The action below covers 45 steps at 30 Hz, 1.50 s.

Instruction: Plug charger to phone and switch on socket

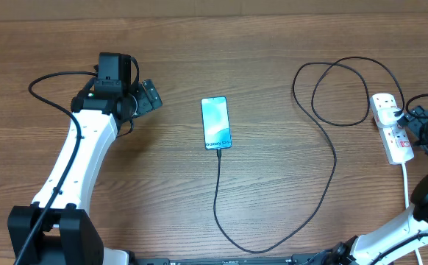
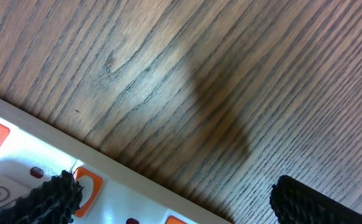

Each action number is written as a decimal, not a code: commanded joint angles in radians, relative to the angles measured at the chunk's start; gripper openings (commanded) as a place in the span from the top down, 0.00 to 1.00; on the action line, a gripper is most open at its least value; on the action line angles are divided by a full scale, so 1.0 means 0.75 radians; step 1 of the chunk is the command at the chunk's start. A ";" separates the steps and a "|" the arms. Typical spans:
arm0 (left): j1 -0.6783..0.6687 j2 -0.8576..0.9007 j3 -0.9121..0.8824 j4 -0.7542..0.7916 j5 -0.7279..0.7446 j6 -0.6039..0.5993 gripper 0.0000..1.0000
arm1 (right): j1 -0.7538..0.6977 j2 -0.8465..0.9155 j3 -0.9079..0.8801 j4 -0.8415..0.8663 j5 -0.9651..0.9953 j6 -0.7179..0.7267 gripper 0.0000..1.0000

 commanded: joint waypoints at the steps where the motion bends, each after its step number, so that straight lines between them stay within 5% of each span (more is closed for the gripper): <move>1: 0.002 -0.011 0.007 -0.001 -0.027 0.025 0.00 | 0.022 0.031 -0.008 -0.036 -0.110 -0.017 0.00; 45: 0.002 -0.011 0.007 -0.001 -0.027 0.025 0.00 | 0.022 0.032 -0.008 -0.087 -0.110 -0.012 0.00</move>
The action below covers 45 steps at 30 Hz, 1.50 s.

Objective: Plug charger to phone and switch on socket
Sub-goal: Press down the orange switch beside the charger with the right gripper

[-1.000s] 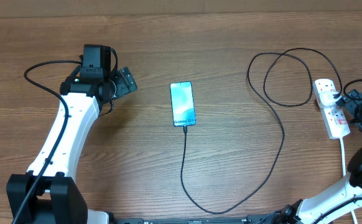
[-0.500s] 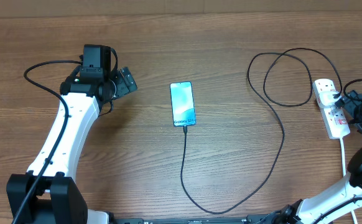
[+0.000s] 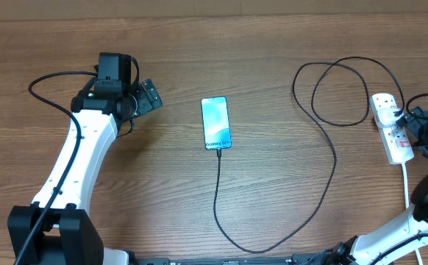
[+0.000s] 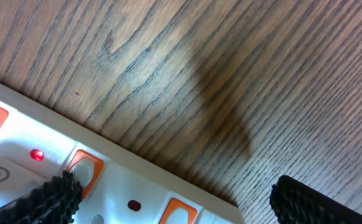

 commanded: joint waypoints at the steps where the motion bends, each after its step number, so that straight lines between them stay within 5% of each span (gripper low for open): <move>1: 0.002 -0.011 0.007 -0.001 -0.027 0.025 0.00 | 0.022 0.032 -0.017 -0.034 -0.081 -0.027 0.00; 45: 0.002 -0.011 0.007 -0.001 -0.027 0.025 0.00 | 0.017 -0.045 -0.018 0.004 0.039 0.068 0.00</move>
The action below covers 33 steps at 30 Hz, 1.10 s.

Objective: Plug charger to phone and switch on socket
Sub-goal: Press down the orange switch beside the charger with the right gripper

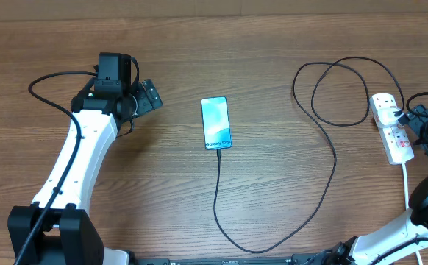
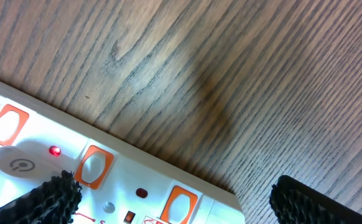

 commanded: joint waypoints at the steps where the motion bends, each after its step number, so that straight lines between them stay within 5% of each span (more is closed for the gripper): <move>1: 0.002 -0.011 0.007 -0.001 -0.027 0.025 0.00 | 0.005 0.013 -0.009 -0.006 -0.011 0.005 0.00; 33: 0.002 -0.011 0.007 -0.001 -0.027 0.025 0.01 | 0.005 0.013 0.048 -0.129 0.051 0.041 0.00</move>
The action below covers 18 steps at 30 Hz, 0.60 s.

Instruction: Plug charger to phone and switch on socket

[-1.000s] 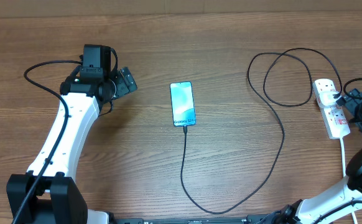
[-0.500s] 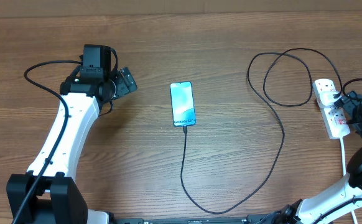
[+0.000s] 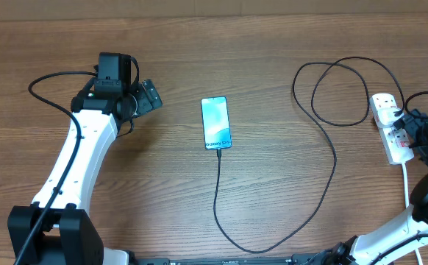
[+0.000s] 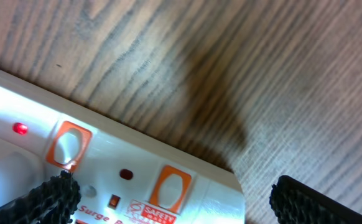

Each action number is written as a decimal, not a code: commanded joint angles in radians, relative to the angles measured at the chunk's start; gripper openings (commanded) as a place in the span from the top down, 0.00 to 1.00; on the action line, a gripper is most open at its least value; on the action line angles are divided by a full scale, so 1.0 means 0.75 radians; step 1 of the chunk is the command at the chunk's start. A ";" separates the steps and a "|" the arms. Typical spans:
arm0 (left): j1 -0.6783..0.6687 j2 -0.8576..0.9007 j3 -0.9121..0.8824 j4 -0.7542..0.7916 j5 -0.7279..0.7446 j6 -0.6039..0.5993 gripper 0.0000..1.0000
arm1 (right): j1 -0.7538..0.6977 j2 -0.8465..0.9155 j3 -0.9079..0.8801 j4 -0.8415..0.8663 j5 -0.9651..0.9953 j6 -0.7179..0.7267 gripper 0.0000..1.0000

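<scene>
The phone [image 3: 216, 122] lies face up mid-table with the black charger cable [image 3: 221, 199] plugged into its near end. The cable loops right to the white power strip [image 3: 390, 126], which also fills the lower left of the right wrist view [image 4: 106, 174]. One red light [image 4: 20, 129] on the strip glows; another [image 4: 125, 175] is dark. Orange switches [image 4: 170, 188] line the strip. My right gripper [image 4: 168, 199] hangs open just over the strip, its fingers [image 4: 53, 199] empty. My left gripper [image 3: 149, 96] rests far left of the phone; its jaws are too small to read.
A white lead [image 3: 407, 184] runs from the strip toward the near edge. The cable forms loops [image 3: 339, 88] between phone and strip. Bare wooden tabletop [image 3: 287, 44] surrounds everything.
My right gripper has shifted along the power strip toward its near end, so more switches and the printed label now show. The red light stays lit. The left arm is unchanged.
At first the strip's light was dark with my right finger at an orange switch. Then the red light glowed. After that the gripper sat higher and further along the strip, and now further still. Phone and cable stayed put.
</scene>
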 commanded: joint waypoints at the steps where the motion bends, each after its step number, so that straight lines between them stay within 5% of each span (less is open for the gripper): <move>1: 0.002 -0.011 0.007 -0.001 -0.027 0.025 0.00 | 0.004 -0.057 0.023 -0.018 0.058 0.034 0.00; 18: 0.002 -0.011 0.007 -0.001 -0.027 0.025 0.00 | 0.006 -0.214 0.001 -0.146 -0.054 0.023 0.00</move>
